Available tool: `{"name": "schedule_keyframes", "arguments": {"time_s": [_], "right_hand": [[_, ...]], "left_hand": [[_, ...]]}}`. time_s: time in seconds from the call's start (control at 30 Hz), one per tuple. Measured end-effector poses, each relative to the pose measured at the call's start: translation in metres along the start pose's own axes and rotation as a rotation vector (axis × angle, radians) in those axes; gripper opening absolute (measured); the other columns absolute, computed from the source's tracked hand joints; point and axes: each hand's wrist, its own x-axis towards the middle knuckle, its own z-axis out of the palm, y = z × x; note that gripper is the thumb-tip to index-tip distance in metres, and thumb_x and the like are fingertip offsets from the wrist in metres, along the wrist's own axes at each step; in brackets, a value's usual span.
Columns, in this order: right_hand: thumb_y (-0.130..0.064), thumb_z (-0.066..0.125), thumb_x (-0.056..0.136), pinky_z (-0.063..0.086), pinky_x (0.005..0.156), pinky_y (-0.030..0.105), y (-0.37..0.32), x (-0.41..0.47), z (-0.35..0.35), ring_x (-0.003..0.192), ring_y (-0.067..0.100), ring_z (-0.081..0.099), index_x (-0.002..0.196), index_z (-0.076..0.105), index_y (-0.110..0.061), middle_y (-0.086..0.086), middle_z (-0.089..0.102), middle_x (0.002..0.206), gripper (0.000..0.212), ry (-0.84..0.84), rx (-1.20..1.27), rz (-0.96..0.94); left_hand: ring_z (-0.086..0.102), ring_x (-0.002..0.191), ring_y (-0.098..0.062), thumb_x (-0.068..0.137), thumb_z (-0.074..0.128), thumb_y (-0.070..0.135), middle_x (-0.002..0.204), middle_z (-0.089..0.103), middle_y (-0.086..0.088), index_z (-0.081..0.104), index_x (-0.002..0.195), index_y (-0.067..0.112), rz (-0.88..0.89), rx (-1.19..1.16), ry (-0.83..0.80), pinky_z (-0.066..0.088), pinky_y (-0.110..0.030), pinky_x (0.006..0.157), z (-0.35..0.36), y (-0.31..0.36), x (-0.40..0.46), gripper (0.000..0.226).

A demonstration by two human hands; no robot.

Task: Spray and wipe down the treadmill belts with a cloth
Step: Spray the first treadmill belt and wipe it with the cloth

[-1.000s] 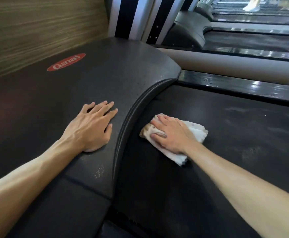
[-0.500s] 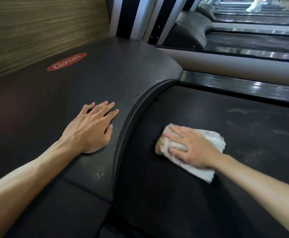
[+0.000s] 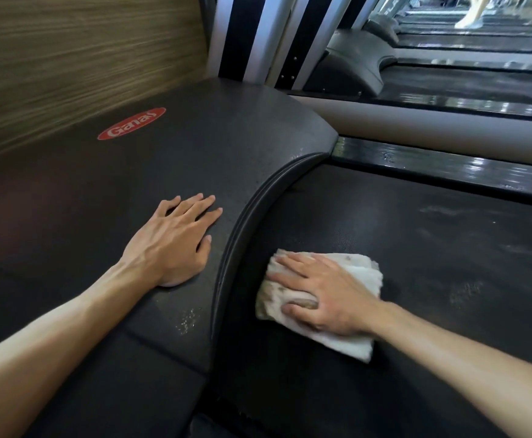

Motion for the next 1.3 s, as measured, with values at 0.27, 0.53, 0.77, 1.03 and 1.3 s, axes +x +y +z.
{"name": "schedule_keyframes", "arguments": {"time_s": [0.27,0.53,0.77,1.03,1.3], "right_hand": [[-0.075,0.023,0.092,0.011,0.129,0.038,0.07,0.042,-0.024,0.158,0.007,0.009,0.162,0.023,-0.041,-0.013,0.014,0.172,0.078,0.037,-0.042,0.356],[-0.068,0.028,0.101,0.005,0.128,0.039,0.017,0.079,-0.012,0.159,0.013,0.004,0.164,0.017,-0.039,-0.006,0.01,0.173,0.07,-0.007,-0.095,0.189],[-0.08,0.028,0.089,0.005,0.129,0.032,0.067,0.024,-0.024,0.156,-0.001,0.008,0.158,0.029,-0.051,-0.017,0.014,0.171,0.075,-0.01,0.038,0.211],[-0.064,0.028,0.104,0.011,0.127,0.047,0.118,0.135,-0.035,0.159,0.015,0.007,0.165,0.016,-0.024,-0.003,0.013,0.173,0.075,0.023,-0.133,0.478],[-0.074,0.012,0.083,0.006,0.129,0.046,0.087,0.113,-0.035,0.159,0.009,0.003,0.166,0.016,-0.022,-0.007,0.01,0.172,0.098,-0.056,-0.093,0.197]], "left_hand": [[0.011,0.156,-0.013,0.095,0.02,0.043,0.169,0.02,0.003,0.03,0.159,0.025,-0.005,0.019,-0.012,0.011,-0.038,0.126,0.0,0.001,0.001,0.067],[0.012,0.156,-0.013,0.095,0.02,0.044,0.169,0.02,0.003,0.03,0.159,0.025,0.009,0.02,-0.008,0.013,-0.039,0.126,0.002,-0.002,0.001,0.068],[0.015,0.156,-0.014,0.095,0.021,0.044,0.169,0.018,-0.001,0.028,0.16,0.023,0.009,0.024,-0.005,0.017,-0.04,0.126,0.005,-0.002,0.002,0.068],[0.007,0.157,-0.011,0.095,0.016,0.046,0.171,0.011,0.001,0.022,0.161,0.025,0.001,0.027,0.005,0.013,-0.039,0.126,0.006,-0.003,0.002,0.069],[0.007,0.157,-0.01,0.095,0.017,0.046,0.17,0.012,0.002,0.022,0.161,0.027,-0.002,0.021,0.004,0.013,-0.038,0.126,0.006,-0.003,0.003,0.068]]}}
